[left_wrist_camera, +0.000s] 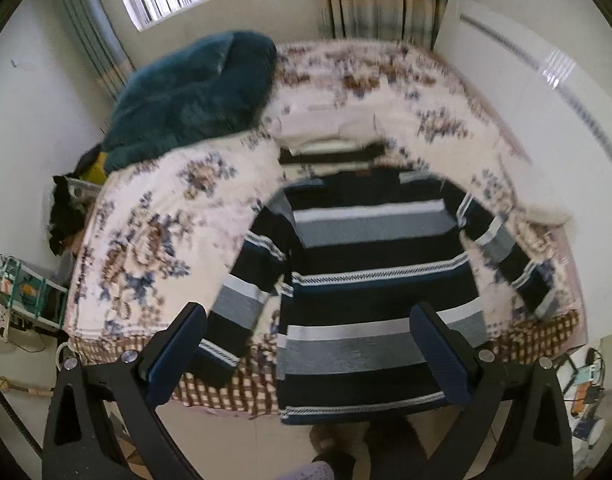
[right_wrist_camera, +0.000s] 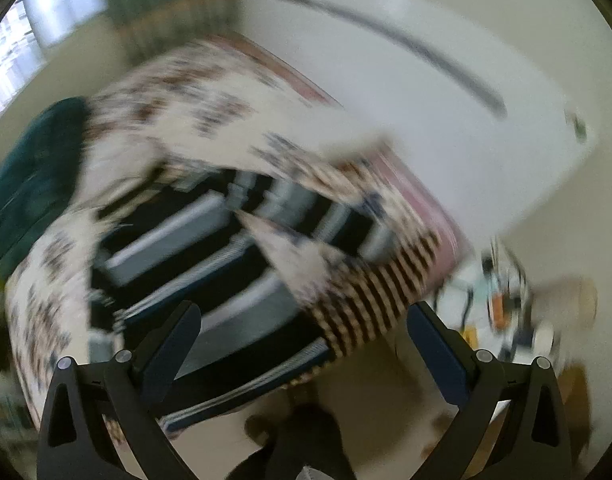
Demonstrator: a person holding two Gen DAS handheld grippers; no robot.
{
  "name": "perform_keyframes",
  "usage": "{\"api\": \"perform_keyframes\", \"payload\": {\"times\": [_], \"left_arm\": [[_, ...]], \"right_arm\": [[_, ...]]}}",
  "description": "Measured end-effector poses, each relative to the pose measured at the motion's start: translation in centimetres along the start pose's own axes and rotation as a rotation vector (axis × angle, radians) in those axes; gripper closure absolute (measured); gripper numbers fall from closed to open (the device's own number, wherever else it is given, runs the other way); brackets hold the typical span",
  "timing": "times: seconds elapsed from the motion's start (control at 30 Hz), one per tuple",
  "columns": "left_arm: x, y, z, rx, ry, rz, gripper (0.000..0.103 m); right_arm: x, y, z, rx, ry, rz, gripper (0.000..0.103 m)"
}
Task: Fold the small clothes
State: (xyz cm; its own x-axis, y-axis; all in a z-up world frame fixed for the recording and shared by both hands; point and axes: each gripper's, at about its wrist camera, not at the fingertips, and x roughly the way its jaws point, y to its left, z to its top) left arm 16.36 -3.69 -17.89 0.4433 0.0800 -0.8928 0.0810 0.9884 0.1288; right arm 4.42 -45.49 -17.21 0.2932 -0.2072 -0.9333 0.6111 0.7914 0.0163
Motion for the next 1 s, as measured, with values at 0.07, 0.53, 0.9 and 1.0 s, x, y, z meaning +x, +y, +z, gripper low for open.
{"api": "perform_keyframes", "payload": {"times": [0.07, 0.53, 0.9, 1.0], "left_arm": [[4.0, -1.0, -0.4, -0.005, 0.038, 0.015, 0.0], [27.9, -6.9, -1.4, -0.078, 0.305, 0.104, 0.0], [37.0, -7.1, -1.6, -0.164, 0.384, 0.059, 0.0], [36.6, -5.1, -1.1, -0.176, 0.364, 0.072, 0.0]], "right_arm": [[6.5, -3.6, 1.0, 0.114, 0.038, -0.053, 0.0], [39.7, -21.8, 0.6, 0.843, 0.279, -0.005, 0.005], [44.4, -16.9, 3.3, 0.845, 0.088, 0.042, 0.089], [41.4, -12.5, 5.7, 0.731, 0.027, 0.014, 0.09]]}}
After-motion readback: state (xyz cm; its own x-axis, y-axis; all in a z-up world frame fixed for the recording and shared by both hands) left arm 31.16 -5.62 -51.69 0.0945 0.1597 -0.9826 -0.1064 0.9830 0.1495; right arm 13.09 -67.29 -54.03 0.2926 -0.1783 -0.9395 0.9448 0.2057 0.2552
